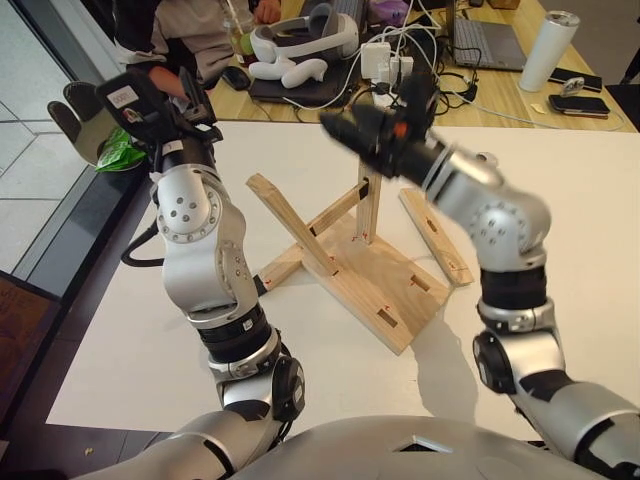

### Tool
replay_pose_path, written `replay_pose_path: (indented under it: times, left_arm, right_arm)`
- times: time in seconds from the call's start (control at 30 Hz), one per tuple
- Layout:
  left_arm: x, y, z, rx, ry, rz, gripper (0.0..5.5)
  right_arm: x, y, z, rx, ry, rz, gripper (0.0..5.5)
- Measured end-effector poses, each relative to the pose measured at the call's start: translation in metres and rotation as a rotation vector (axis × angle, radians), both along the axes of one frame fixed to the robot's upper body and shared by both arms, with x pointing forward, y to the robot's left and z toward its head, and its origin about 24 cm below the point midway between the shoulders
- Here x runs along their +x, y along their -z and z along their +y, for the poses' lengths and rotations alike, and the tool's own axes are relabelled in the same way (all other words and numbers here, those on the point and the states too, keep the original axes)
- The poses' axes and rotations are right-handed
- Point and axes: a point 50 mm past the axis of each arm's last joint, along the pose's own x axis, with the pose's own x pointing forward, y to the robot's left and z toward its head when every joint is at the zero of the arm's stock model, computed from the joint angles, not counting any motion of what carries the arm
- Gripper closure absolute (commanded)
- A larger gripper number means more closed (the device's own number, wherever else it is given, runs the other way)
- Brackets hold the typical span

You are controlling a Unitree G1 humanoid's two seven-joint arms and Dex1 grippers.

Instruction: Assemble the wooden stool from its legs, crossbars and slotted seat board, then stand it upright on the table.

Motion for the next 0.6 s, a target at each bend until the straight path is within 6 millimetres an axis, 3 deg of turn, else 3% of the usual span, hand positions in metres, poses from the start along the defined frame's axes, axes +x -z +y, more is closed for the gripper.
replay_pose_path:
  times: [0.1, 0.13, 0.2, 0.33, 0.37, 0.43, 0.5, 0.53, 0.57, 0.6]
  left_arm:
    - [0.000, 0.004, -0.001, -0.002, 0.002, 0.014, 2.41]
    - [0.000, 0.004, -0.002, -0.002, 0.004, 0.015, 2.41]
    - [0.001, 0.005, -0.003, 0.000, 0.009, 0.018, 2.41]
    - [0.001, 0.005, -0.004, 0.001, 0.010, 0.017, 2.41]
    - [0.001, 0.005, -0.004, 0.001, 0.009, 0.016, 2.41]
    - [0.001, 0.005, -0.005, -0.001, 0.004, 0.016, 2.41]
    - [0.001, 0.006, -0.006, -0.005, 0.005, 0.017, 2.41]
    - [0.001, 0.006, -0.006, -0.007, 0.005, 0.018, 2.41]
    - [0.000, 0.007, -0.006, -0.008, 0.005, 0.018, 2.41]
    - [0.001, 0.007, -0.007, -0.011, 0.008, 0.019, 2.41]
  right_arm:
    - [0.017, -0.054, -0.005, 0.067, 0.028, -0.136, 2.16]
    - [0.023, -0.060, -0.006, 0.061, 0.037, -0.152, 2.16]
    - [0.044, -0.063, -0.009, 0.018, 0.083, -0.143, 2.16]
    - [0.067, -0.056, -0.011, -0.034, 0.095, -0.097, 2.16]
    - [0.069, -0.048, -0.010, -0.057, 0.070, -0.059, 2.16]
    - [0.070, 0.004, -0.001, -0.258, -0.040, 0.098, 2.16]
    - [0.059, 0.073, -0.001, -0.450, -0.157, 0.277, 2.16]
    - [0.042, 0.117, -0.007, -0.561, -0.262, 0.389, 2.16]
    - [0.033, 0.128, -0.011, -0.557, -0.308, 0.404, 2.16]
    - [0.028, 0.127, -0.015, -0.584, -0.330, 0.395, 2.16]
